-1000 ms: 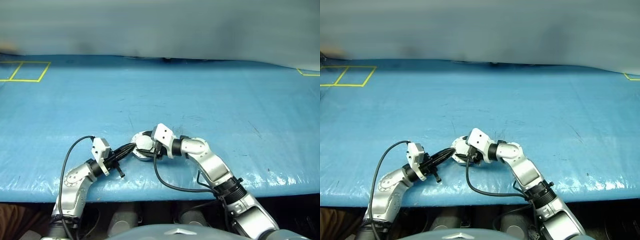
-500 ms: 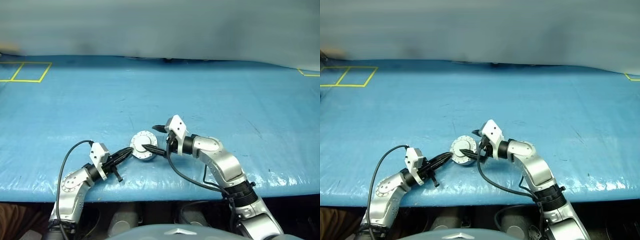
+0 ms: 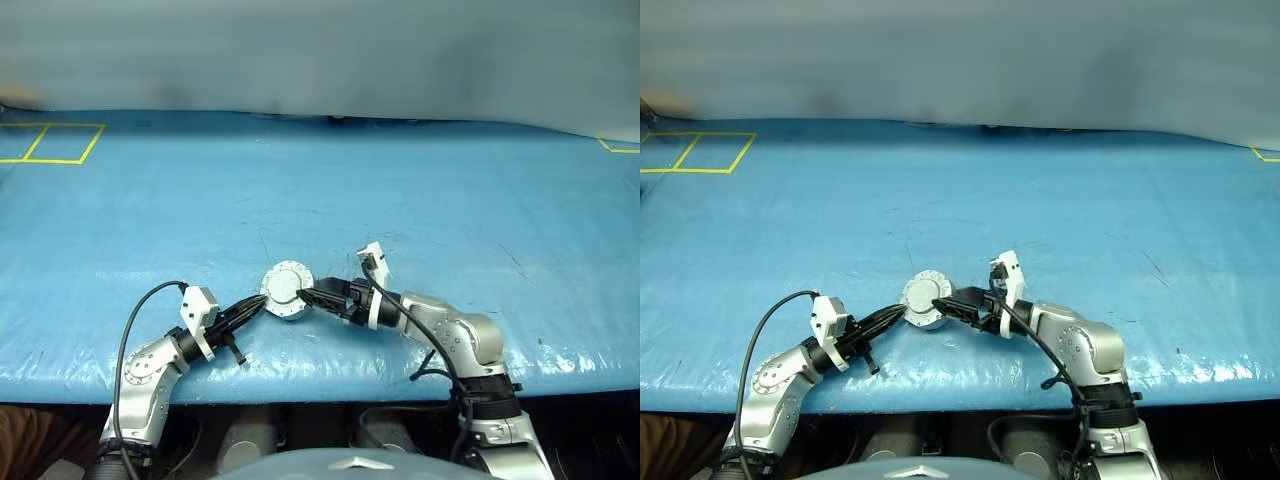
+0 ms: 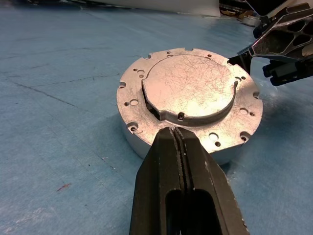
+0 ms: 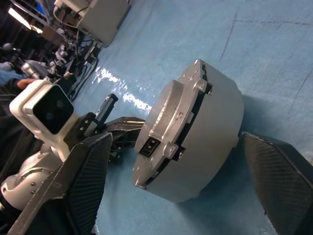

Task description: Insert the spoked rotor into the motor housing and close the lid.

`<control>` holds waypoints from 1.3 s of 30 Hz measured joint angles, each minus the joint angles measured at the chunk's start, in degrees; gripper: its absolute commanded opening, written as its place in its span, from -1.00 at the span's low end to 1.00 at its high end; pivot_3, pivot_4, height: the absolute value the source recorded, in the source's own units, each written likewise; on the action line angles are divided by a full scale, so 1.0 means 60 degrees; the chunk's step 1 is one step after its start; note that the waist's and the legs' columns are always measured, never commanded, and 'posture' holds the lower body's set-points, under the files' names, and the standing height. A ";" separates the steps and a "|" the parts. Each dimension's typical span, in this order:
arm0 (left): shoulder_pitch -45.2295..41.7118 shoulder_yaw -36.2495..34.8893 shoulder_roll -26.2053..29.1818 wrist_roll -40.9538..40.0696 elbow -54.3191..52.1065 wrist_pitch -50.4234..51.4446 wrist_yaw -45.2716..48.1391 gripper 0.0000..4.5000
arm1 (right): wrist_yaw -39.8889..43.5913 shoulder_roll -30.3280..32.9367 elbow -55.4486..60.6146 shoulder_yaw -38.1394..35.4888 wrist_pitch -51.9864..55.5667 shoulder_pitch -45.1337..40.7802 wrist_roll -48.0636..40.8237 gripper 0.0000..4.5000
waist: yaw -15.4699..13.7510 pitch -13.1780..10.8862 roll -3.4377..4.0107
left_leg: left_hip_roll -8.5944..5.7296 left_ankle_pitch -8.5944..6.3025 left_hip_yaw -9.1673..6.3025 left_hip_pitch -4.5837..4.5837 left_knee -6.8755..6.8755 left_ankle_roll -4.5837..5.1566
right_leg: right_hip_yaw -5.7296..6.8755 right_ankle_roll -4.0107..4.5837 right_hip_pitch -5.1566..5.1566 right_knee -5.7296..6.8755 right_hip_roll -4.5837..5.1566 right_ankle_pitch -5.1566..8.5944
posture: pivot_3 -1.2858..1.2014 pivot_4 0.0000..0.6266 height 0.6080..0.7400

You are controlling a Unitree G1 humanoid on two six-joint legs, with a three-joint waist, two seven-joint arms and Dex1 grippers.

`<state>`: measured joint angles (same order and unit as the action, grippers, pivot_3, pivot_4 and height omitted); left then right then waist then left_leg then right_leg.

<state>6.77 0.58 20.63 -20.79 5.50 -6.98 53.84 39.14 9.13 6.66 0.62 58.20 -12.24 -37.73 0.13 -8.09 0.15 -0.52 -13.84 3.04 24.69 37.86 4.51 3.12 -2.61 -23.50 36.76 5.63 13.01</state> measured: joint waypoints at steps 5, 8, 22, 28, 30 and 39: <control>0.0013 0.0000 -0.0010 -0.0001 0.0023 -0.0050 -0.0002 -1.00 | -0.0301 -0.0056 -0.0298 -0.0095 0.0398 -0.0007 -0.0236 -0.14 | 0.0007 0.0000 0.0002 | 0.0000 0.0000 0.0000 0.0000 -0.0003 0.0000 | 0.0000 0.0000 -0.0001 -0.0002 0.0000 0.0000 | 0.03 -0.52 1.00; 0.0071 0.0003 -0.0014 -0.0002 0.0028 -0.0125 0.0021 -1.00 | -0.0351 -0.0083 -0.0346 -0.0209 0.0548 -0.0004 -0.0383 -0.48 | 0.0018 0.0001 0.0006 | 0.0000 0.0000 0.0000 0.0000 -0.0005 0.0000 | -0.0001 0.0000 -0.0002 -0.0002 0.0001 0.0000 | 0.03 -0.52 1.00; -0.0122 -0.1202 -0.1922 -0.0978 -0.0867 0.2137 -0.3840 -1.00 | -0.1105 -0.0497 -0.0698 -0.0797 0.0738 -0.0053 -0.1109 -0.48 | 0.0054 -0.0004 0.0002 | 0.0000 0.0026 0.0001 0.0013 -0.0002 0.0052 | 0.0008 -0.0019 -0.0007 -0.0003 -0.0005 -0.0009 | 0.03 -0.52 1.00; -0.0138 -0.1287 -0.1884 -0.2249 -0.1336 0.3859 -0.3679 -1.00 | -0.1134 -0.0516 -0.0694 -0.0997 0.0578 -0.0053 -0.1289 -0.48 | 0.0052 -0.0011 -0.0004 | -0.0003 0.0025 0.0001 0.0021 0.0002 0.0055 | 0.0010 -0.0020 -0.0009 -0.0009 -0.0010 -0.0009 | 0.03 -0.52 1.00; -0.0127 -0.1255 -0.1831 -0.2348 -0.1417 0.4023 -0.3487 -1.00 | -0.1129 -0.0519 -0.0690 -0.1161 0.0579 -0.0051 -0.1443 -0.48 | 0.0054 -0.0024 -0.0011 | -0.0003 0.0025 0.0001 0.0031 0.0002 0.0055 | 0.0011 -0.0019 -0.0021 -0.0009 -0.0014 -0.0009 | 0.03 -0.52 1.00; 0.0138 -0.1502 -0.1724 -0.2751 -0.1786 0.4030 -0.3050 0.13 | -0.1669 -0.1187 -0.0700 -0.2631 0.0773 -0.0419 -0.3257 -0.48 | 0.0088 -0.0052 -0.0016 | 0.0001 0.0025 0.0001 0.0067 -0.0003 0.0053 | 0.0008 -0.0016 -0.0052 -0.0010 -0.0013 -0.0008 | 0.03 -0.52 1.00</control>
<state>7.60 -8.43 10.29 -37.29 -5.21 17.20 35.54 29.12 2.01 2.46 -15.17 62.84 -14.75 -57.28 0.66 -8.40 0.05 -0.51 -13.69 3.05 25.09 37.85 4.83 3.17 -2.71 -23.81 36.70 5.55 12.96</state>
